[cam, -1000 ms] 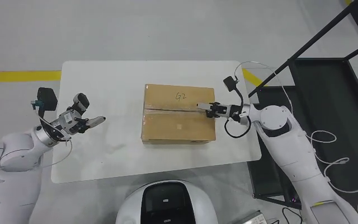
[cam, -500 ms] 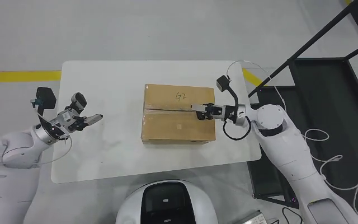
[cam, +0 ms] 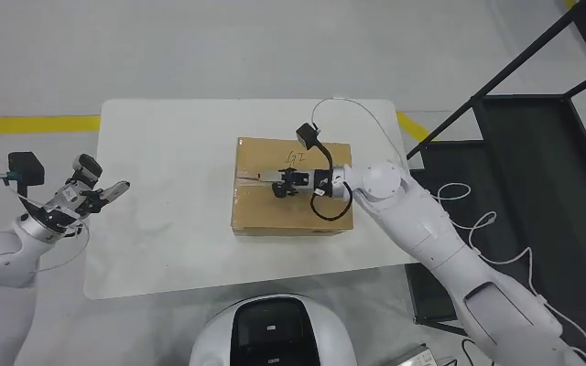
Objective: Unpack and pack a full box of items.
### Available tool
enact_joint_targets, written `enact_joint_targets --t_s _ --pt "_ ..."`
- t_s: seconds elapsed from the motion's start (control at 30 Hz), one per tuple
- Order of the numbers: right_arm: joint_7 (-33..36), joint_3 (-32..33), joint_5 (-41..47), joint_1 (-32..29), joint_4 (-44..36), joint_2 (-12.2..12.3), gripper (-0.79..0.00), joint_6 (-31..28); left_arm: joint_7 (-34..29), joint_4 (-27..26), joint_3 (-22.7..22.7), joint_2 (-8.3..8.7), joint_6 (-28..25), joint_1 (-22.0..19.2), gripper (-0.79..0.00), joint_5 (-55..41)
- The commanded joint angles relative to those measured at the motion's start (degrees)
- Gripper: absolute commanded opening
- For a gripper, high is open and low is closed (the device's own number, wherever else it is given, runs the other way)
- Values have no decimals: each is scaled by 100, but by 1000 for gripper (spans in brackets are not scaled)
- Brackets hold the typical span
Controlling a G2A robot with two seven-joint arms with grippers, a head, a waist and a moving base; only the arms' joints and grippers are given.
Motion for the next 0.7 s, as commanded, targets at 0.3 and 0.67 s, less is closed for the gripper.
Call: enact_joint_targets --t_s 0.3,0.67 --pt "-380 -788 422 523 674 -541 0 -470 1230 -469 235 234 0 296 0 698" --pt "-822 -1009 310 891 1537 -894 0 -582 2268 -661 96 286 1 503 0 1257"
